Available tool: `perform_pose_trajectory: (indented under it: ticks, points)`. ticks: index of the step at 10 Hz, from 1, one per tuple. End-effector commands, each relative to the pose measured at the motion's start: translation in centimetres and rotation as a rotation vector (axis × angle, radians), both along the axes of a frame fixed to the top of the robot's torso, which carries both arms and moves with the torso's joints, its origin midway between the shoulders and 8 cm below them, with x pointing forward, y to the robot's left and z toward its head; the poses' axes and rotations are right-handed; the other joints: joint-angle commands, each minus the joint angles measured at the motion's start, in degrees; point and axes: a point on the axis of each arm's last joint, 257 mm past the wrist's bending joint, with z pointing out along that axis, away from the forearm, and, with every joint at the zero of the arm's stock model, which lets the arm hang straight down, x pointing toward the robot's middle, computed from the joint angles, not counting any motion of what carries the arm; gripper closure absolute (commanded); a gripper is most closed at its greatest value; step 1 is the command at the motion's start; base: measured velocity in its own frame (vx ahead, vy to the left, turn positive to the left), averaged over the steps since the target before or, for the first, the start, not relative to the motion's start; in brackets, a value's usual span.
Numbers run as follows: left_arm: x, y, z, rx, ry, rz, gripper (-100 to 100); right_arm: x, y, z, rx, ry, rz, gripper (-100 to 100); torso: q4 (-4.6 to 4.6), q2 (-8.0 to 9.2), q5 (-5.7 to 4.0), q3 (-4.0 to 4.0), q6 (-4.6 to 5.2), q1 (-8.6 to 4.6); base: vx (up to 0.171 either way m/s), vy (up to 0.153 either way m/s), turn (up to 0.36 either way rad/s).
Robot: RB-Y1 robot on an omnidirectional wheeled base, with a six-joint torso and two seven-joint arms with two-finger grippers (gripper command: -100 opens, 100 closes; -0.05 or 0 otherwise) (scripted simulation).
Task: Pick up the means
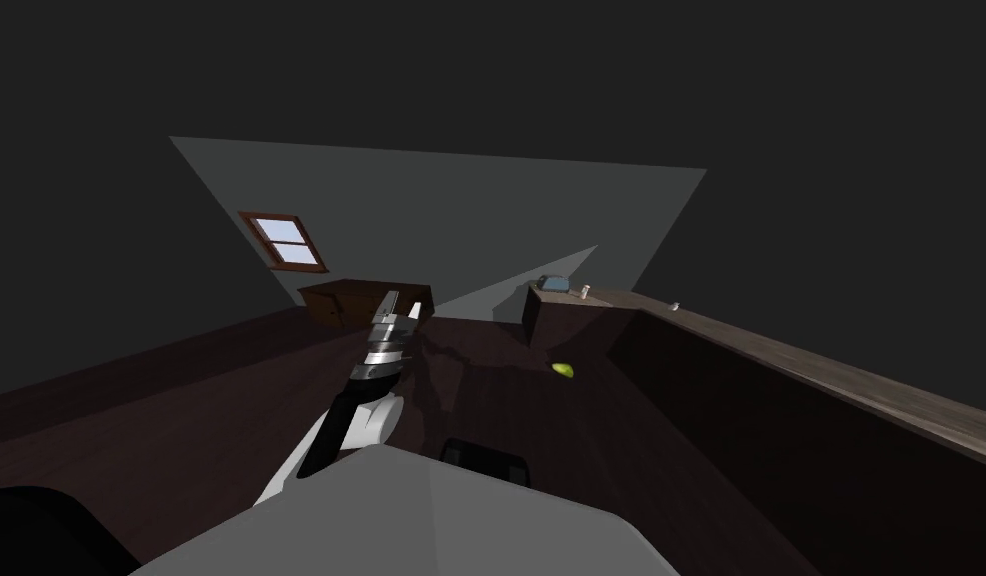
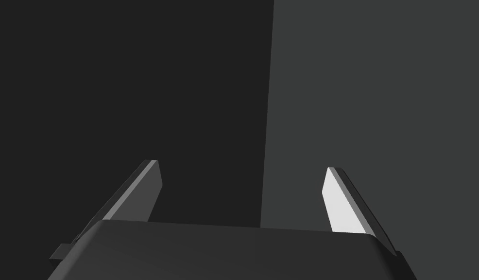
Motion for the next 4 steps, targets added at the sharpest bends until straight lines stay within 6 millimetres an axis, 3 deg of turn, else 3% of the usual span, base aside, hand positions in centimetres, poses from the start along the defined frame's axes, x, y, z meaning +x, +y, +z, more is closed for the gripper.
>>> perform_pose_trajectory:
  ticks: [1, 3, 4]
  points:
    - [0.00, 0.00, 0.00, 0.000, 0.000, 0.000, 0, 0.55, 0.23, 0.55, 0.001, 0.000, 0.002, 100, 0.00, 0.00, 0.00, 0.00, 0.00, 0.00, -0.005, 0.054, -0.046]
    - [0.00, 0.00, 0.00, 0.000, 0.000, 0.000, 0, 0.85, 0.32, 0.80, 0.001, 0.000, 0.006, 100, -0.02, -0.02, 0.03, -0.02, 0.01, 0.17, -0.003, 0.046, -0.023]
    - [0.00, 0.00, 0.00, 0.000, 0.000, 0.000, 0, 0.89, 0.37, 0.83, 0.002, 0.000, 0.006, 0, -0.03, -0.03, 0.02, -0.03, 0.03, 0.06, -0.001, 0.006, 0.001]
